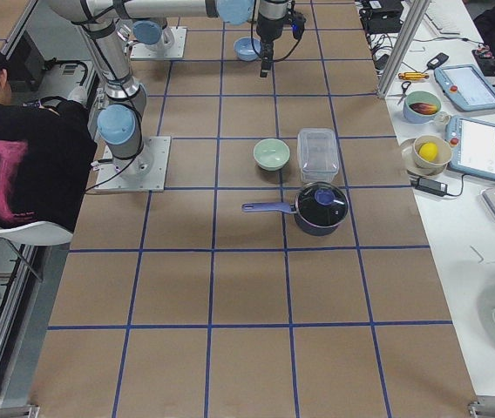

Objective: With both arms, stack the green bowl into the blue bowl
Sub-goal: 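Lower left gripper onto the light blue bowl while right descends to green bowl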

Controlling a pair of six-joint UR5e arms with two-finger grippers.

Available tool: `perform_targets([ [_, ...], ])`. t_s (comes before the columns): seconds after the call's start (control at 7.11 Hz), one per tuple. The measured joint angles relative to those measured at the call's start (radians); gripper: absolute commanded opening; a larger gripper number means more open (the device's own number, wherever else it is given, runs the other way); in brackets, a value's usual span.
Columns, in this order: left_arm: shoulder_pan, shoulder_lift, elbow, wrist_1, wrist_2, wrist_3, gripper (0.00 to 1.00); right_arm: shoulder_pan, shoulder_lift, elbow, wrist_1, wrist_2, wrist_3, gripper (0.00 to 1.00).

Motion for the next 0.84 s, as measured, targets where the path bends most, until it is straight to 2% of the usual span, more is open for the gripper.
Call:
perform_targets([
  [0.56,-0.005,0.017,-0.021,-0.08,0.008,-0.006,1.0,-0.001,0.001,0.001,0.003,0.001,0.003,1.0],
  [0.84,-0.008,-0.024,-0.087,-0.031,0.0,-0.019,1.0,-0.002,0.002,0.001,0.017,0.002,0.003,1.0],
])
